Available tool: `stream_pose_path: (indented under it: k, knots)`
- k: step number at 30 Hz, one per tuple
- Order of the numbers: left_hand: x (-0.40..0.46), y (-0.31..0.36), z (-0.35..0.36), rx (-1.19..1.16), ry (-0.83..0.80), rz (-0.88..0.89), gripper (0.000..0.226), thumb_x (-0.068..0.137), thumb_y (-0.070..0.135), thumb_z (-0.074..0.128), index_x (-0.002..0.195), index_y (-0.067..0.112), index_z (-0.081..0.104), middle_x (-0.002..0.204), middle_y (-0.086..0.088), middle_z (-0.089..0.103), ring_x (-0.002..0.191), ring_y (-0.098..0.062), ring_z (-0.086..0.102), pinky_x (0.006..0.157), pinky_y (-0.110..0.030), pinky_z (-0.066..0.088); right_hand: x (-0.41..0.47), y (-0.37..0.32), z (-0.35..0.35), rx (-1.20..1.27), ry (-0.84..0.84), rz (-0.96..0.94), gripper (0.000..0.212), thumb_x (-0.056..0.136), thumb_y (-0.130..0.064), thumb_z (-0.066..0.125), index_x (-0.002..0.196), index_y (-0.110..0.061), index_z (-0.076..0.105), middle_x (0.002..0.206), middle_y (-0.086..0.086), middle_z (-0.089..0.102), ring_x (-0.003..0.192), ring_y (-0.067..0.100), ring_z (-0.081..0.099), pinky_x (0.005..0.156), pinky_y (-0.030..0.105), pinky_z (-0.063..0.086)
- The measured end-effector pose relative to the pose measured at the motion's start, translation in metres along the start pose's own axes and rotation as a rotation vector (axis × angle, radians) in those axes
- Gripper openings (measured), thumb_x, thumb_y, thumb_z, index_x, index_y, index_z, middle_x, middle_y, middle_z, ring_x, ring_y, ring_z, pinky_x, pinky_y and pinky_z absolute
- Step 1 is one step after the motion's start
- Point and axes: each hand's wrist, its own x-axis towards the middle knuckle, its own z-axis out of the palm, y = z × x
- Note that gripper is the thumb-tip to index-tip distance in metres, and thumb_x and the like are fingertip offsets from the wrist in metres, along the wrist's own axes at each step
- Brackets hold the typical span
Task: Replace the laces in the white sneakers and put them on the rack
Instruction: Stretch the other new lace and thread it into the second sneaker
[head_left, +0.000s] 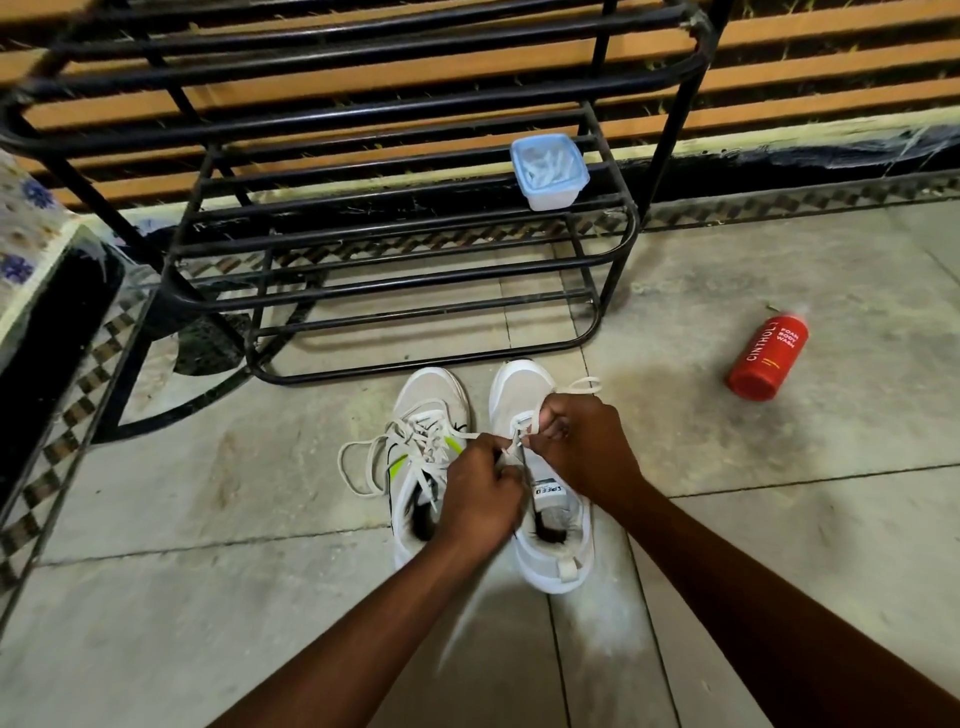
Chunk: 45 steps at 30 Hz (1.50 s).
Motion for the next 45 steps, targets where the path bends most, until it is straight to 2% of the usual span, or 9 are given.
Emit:
stream_pose_path:
  k: [3, 9, 16, 22, 25, 28, 34, 42, 45]
  knots:
    - [-0.001, 0.003, -0.001, 0.027, -0.024, 0.010, 0.049, 0.085, 0.025, 0.051, 0.132, 0.016, 0.064, 0.117, -0.004, 0.071, 0.104, -0.024, 0.068, 0.091, -0.035, 0.055, 0.007, -0.002, -0.003, -0.061, -0.035, -0.029, 0.025, 0.063, -0.005, 0.081, 0.065, -0.014, 0.059, 0.055, 0.001, 0.061, 0.056, 0.016, 0.060, 0.065, 0.036, 0.053]
    - [-0.002, 0.008, -0.001, 0.002, -0.018, 0.019, 0.041, 0.089, 0.018, 0.053, 0.128, 0.013, 0.066, 0.111, -0.007, 0.071, 0.100, -0.025, 0.067, 0.087, -0.036, 0.055, 0.003, 0.004, 0.007, -0.079, 0.011, -0.061, 0.019, 0.060, -0.005, 0.076, 0.062, -0.010, 0.058, 0.053, 0.004, 0.055, 0.055, 0.023, 0.056, 0.057, 0.039, 0.049]
    - [-0.001, 0.006, 0.000, -0.147, -0.042, -0.047, 0.049, 0.067, 0.022, 0.045, 0.110, 0.015, 0.069, 0.079, -0.007, 0.072, 0.060, -0.026, 0.068, 0.061, -0.043, 0.059, 0.006, 0.004, 0.002, -0.111, -0.099, -0.044, 0.015, 0.064, -0.010, 0.079, 0.060, -0.017, 0.065, 0.055, -0.003, 0.061, 0.058, 0.017, 0.061, 0.061, 0.034, 0.052]
    - [-0.001, 0.002, 0.001, -0.092, -0.034, 0.013, 0.047, 0.071, 0.026, 0.047, 0.111, 0.017, 0.069, 0.084, -0.011, 0.072, 0.070, -0.032, 0.069, 0.067, -0.052, 0.060, 0.005, -0.002, 0.004, -0.089, -0.054, -0.098, 0.010, 0.056, -0.016, 0.059, 0.049, -0.014, 0.053, 0.044, 0.001, 0.043, 0.049, 0.017, 0.042, 0.049, 0.020, 0.034]
    - [-0.002, 0.004, 0.001, -0.045, -0.014, 0.077, 0.025, 0.072, 0.020, 0.045, 0.087, 0.023, 0.065, 0.085, -0.018, 0.070, 0.079, -0.034, 0.067, 0.073, -0.052, 0.056, 0.008, -0.008, 0.005, -0.141, -0.091, -0.216, 0.018, 0.052, -0.016, 0.056, 0.048, -0.013, 0.038, 0.047, 0.007, 0.033, 0.049, 0.027, 0.033, 0.047, 0.032, 0.033]
    - [0.001, 0.004, 0.000, -0.018, -0.034, 0.104, 0.029, 0.072, 0.018, 0.046, 0.090, 0.011, 0.068, 0.084, -0.015, 0.070, 0.081, -0.031, 0.066, 0.075, -0.052, 0.055, 0.008, -0.006, 0.005, -0.135, -0.106, -0.216, 0.016, 0.054, -0.016, 0.057, 0.048, -0.018, 0.043, 0.047, 0.004, 0.048, 0.049, 0.026, 0.046, 0.049, 0.037, 0.041]
    - [0.001, 0.008, -0.003, -0.139, -0.108, 0.035, 0.023, 0.070, 0.016, 0.052, 0.083, 0.026, 0.067, 0.081, -0.020, 0.072, 0.062, -0.037, 0.067, 0.061, -0.053, 0.057, 0.009, -0.004, -0.001, -0.044, -0.182, -0.163, 0.016, 0.065, -0.002, 0.068, 0.064, -0.016, 0.075, 0.070, -0.008, 0.074, 0.069, 0.008, 0.071, 0.066, 0.031, 0.056]
    - [0.006, 0.005, -0.003, -0.203, -0.143, -0.048, 0.032, 0.069, 0.019, 0.052, 0.095, 0.022, 0.071, 0.073, -0.014, 0.072, 0.054, -0.024, 0.061, 0.057, -0.045, 0.054, 0.011, -0.008, 0.006, -0.165, -0.129, -0.083, 0.031, 0.063, -0.022, 0.066, 0.054, -0.030, 0.037, 0.049, -0.006, 0.044, 0.054, 0.016, 0.043, 0.057, 0.028, 0.038]
    - [0.006, 0.005, -0.002, -0.210, -0.141, -0.066, 0.034, 0.070, 0.018, 0.053, 0.097, 0.023, 0.072, 0.071, -0.009, 0.072, 0.054, -0.023, 0.061, 0.058, -0.041, 0.054, 0.005, -0.006, 0.009, -0.199, -0.089, -0.074, 0.018, 0.069, -0.030, 0.061, 0.058, -0.032, 0.046, 0.062, -0.004, 0.053, 0.065, 0.023, 0.052, 0.063, 0.034, 0.047]
